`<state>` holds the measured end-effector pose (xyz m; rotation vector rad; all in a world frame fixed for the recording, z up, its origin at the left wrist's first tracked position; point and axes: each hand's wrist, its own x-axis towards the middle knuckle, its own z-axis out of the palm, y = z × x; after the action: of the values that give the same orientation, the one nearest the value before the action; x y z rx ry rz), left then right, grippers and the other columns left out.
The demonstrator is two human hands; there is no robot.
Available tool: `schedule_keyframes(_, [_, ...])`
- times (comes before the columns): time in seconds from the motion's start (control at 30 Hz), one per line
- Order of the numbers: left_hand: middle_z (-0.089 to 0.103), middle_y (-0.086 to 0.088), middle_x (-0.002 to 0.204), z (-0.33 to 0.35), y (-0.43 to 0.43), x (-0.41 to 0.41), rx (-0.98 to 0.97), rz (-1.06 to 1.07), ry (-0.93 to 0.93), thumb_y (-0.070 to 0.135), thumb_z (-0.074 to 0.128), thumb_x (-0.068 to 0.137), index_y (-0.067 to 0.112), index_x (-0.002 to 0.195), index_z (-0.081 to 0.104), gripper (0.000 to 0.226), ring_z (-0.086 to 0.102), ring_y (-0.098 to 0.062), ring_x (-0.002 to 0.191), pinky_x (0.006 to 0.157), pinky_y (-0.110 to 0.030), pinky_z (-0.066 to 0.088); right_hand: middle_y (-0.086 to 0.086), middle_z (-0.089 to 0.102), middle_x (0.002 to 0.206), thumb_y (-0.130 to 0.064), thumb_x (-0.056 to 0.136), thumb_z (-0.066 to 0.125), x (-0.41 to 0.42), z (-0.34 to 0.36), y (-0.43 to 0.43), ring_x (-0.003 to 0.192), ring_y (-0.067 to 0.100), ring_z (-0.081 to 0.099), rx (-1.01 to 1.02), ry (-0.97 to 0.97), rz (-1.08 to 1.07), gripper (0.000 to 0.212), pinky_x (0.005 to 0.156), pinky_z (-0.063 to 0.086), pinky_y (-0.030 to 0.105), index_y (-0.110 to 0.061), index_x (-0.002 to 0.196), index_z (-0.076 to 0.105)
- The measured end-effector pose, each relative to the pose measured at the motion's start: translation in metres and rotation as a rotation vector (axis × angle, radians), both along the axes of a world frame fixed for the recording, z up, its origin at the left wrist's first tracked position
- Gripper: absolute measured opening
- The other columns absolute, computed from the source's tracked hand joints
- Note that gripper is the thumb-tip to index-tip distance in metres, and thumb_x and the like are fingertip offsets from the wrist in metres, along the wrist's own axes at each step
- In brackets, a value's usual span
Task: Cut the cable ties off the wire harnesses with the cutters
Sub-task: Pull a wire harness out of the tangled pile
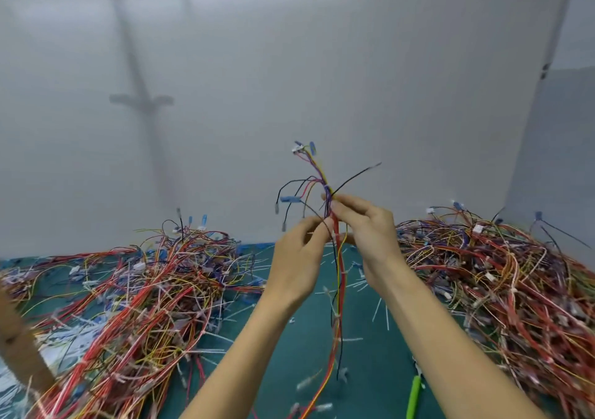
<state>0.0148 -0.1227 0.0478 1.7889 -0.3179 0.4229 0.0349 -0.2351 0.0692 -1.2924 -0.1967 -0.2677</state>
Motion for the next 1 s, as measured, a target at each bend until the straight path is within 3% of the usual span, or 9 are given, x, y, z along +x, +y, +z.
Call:
schedule_keyframes(0.13, [0.072, 0.010, 0.083, -0.009, 0.000, 0.007, -0.105, 0.055, 0.020, 0.036, 0.067, 0.089, 0.024, 0.091, 0.069, 0.013, 0.068, -0.006, 0.080, 0.076, -0.024, 0.054, -0.001, 0.076, 0.102, -0.006, 0.097, 0.049, -0.004, -0.022, 0.000, 0.093, 0.009, 0.068, -0.080, 0.011, 0.103, 0.029, 0.070, 0.054, 0.025, -0.019, 0.098, 0.075])
schedule_keyframes(0.27, [0.072, 0.008, 0.079, -0.011, 0.006, 0.014, -0.116, -0.047, 0.080, 0.020, 0.076, 0.083, 0.014, 0.092, 0.067, 0.014, 0.071, -0.007, 0.074, 0.072, -0.020, 0.055, 0.000, 0.065, 0.125, -0.004, 0.098, 0.042, -0.007, -0.040, -0.006, 0.102, 0.008, 0.065, -0.046, -0.016, 0.135, 0.037, 0.059, 0.053, 0.026, -0.020, 0.106, 0.073])
schedule_keyframes(0.4, [0.072, 0.003, 0.080, -0.018, 0.008, 0.019, -0.163, -0.130, 0.079, 0.004, 0.073, 0.083, 0.007, 0.094, 0.064, 0.015, 0.071, -0.012, 0.069, 0.072, -0.021, 0.055, -0.017, 0.050, 0.136, -0.024, 0.091, 0.053, -0.004, -0.043, -0.018, 0.109, -0.004, 0.057, -0.256, -0.047, 0.148, 0.027, 0.055, 0.053, 0.025, -0.040, 0.104, 0.070])
schedule_keyframes(0.5, [0.075, -0.001, 0.093, -0.021, 0.009, 0.024, -0.213, -0.152, 0.063, -0.003, 0.066, 0.087, 0.007, 0.094, 0.062, 0.012, 0.070, -0.011, 0.076, 0.071, -0.022, 0.055, -0.012, 0.052, 0.133, -0.018, 0.092, 0.057, 0.001, -0.045, -0.020, 0.104, 0.002, 0.059, -0.340, -0.027, -0.058, 0.032, 0.058, 0.056, 0.027, -0.045, 0.104, 0.067])
schedule_keyframes(0.57, [0.076, -0.001, 0.099, -0.021, 0.012, 0.027, -0.272, -0.174, 0.061, -0.003, 0.062, 0.090, 0.004, 0.098, 0.061, 0.012, 0.069, -0.011, 0.082, 0.072, -0.023, 0.056, -0.009, 0.052, 0.129, -0.018, 0.091, 0.061, 0.003, -0.049, -0.022, 0.098, 0.005, 0.061, -0.302, 0.020, -0.166, 0.033, 0.071, 0.059, 0.034, -0.042, 0.114, 0.059])
schedule_keyframes(0.67, [0.076, -0.002, 0.097, -0.021, 0.017, 0.029, -0.344, -0.173, 0.030, 0.000, 0.060, 0.091, 0.004, 0.104, 0.063, 0.014, 0.070, -0.011, 0.082, 0.074, -0.025, 0.058, -0.009, 0.060, 0.123, -0.038, 0.081, 0.076, 0.004, -0.055, -0.031, 0.099, 0.007, 0.065, -0.345, 0.139, 0.044, 0.051, 0.089, 0.055, 0.036, -0.031, 0.126, 0.053])
schedule_keyframes(0.73, [0.076, -0.002, 0.096, -0.020, 0.017, 0.029, -0.404, -0.170, 0.030, 0.001, 0.062, 0.090, 0.008, 0.100, 0.066, 0.013, 0.070, -0.011, 0.080, 0.072, -0.024, 0.058, -0.004, 0.071, 0.113, -0.042, 0.081, 0.075, 0.003, -0.059, -0.033, 0.094, 0.012, 0.071, -0.397, 0.202, 0.286, 0.046, 0.086, 0.057, 0.031, -0.025, 0.120, 0.060])
schedule_keyframes(0.8, [0.076, -0.003, 0.095, -0.020, 0.016, 0.031, -0.471, -0.161, 0.042, 0.002, 0.064, 0.088, 0.009, 0.098, 0.067, 0.013, 0.069, -0.011, 0.077, 0.070, -0.022, 0.056, 0.001, 0.075, 0.104, -0.027, 0.091, 0.068, 0.000, -0.064, -0.028, 0.089, 0.018, 0.074, -0.423, 0.178, 0.416, 0.024, 0.081, 0.058, 0.027, -0.017, 0.113, 0.066])
schedule_keyframes(1.0, [0.073, -0.001, 0.097, -0.020, 0.017, 0.031, -0.553, -0.158, 0.115, 0.008, 0.067, 0.084, 0.011, 0.101, 0.070, 0.018, 0.067, -0.009, 0.084, 0.074, -0.023, 0.057, 0.008, 0.073, 0.076, -0.013, 0.091, 0.065, -0.002, -0.066, -0.012, 0.065, 0.019, 0.070, -0.261, 0.070, 0.385, 0.010, 0.064, 0.058, 0.028, -0.006, 0.095, 0.071])
